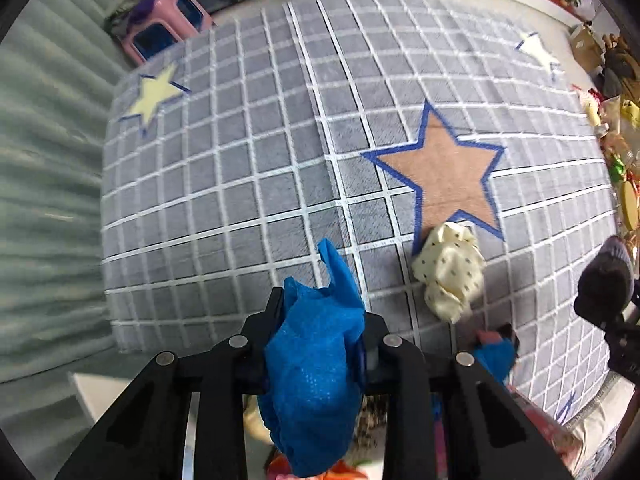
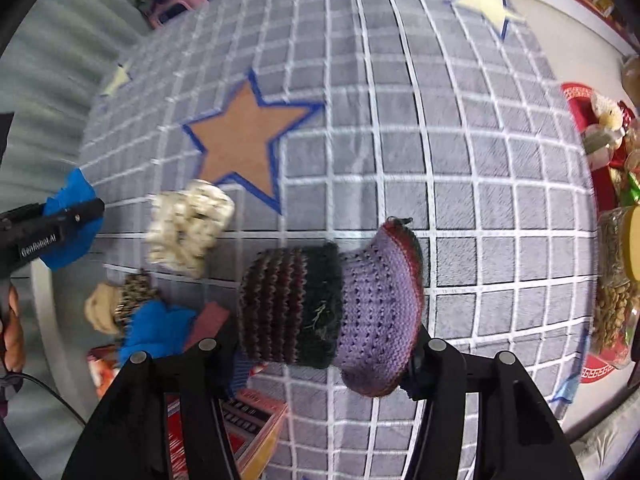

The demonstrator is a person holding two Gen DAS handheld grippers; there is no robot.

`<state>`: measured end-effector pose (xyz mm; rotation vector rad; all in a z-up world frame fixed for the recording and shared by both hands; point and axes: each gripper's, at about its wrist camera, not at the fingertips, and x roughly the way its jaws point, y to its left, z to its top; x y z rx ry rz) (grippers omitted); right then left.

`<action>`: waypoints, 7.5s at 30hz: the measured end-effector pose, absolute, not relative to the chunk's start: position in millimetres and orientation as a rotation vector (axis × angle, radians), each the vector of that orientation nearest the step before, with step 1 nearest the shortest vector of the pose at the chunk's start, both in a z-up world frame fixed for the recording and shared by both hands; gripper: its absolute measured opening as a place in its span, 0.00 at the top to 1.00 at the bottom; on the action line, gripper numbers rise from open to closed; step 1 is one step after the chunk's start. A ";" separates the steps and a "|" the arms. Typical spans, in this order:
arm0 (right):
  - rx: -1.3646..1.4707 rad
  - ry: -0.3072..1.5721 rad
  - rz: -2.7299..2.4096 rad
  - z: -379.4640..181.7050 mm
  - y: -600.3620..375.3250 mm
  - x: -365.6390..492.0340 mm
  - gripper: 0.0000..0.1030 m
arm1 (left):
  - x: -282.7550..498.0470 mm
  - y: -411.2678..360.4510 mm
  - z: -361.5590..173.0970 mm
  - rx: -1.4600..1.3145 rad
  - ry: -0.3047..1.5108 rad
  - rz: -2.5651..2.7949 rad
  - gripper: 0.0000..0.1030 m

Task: Organize soft objects
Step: 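Carry the blue cloth and knitted hat toward the white box, then lower the blue cloth and knitted hat into the box, opening both tools, then move both tools back over the soft items on the table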

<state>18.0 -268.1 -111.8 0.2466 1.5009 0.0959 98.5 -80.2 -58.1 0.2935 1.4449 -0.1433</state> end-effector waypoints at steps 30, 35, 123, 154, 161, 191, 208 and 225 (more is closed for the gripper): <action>0.162 1.386 0.183 16.2 -191.5 -85.3 0.43 | -108.5 -26.7 -0.5 0.464 1.404 -0.458 0.69; 0.141 1.410 0.210 15.8 -176.4 -105.9 0.43 | -123.7 -25.4 0.0 0.483 1.402 -0.488 0.69; -0.314 1.364 0.561 38.3 64.5 -81.7 0.43 | -135.6 198.5 12.9 0.038 1.312 -0.096 0.69; -0.419 1.447 0.668 -22.5 145.9 -44.0 0.43 | -117.0 238.3 -49.7 -0.045 1.432 0.070 0.68; -0.439 1.458 0.672 -28.3 147.0 -44.1 0.43 | -115.3 235.5 -55.8 -0.048 1.448 0.058 0.66; -0.402 1.447 0.677 -24.0 143.2 -35.4 0.02 | -113.2 241.0 -49.1 -0.083 1.429 0.161 0.19; -0.221 1.431 0.458 38.5 14.3 -3.7 0.02 | -66.6 136.7 0.9 0.036 1.416 -0.150 0.00; 0.149 1.692 0.197 -58.0 -207.9 27.2 0.02 | 10.7 -15.0 -131.4 0.566 1.621 -0.334 0.00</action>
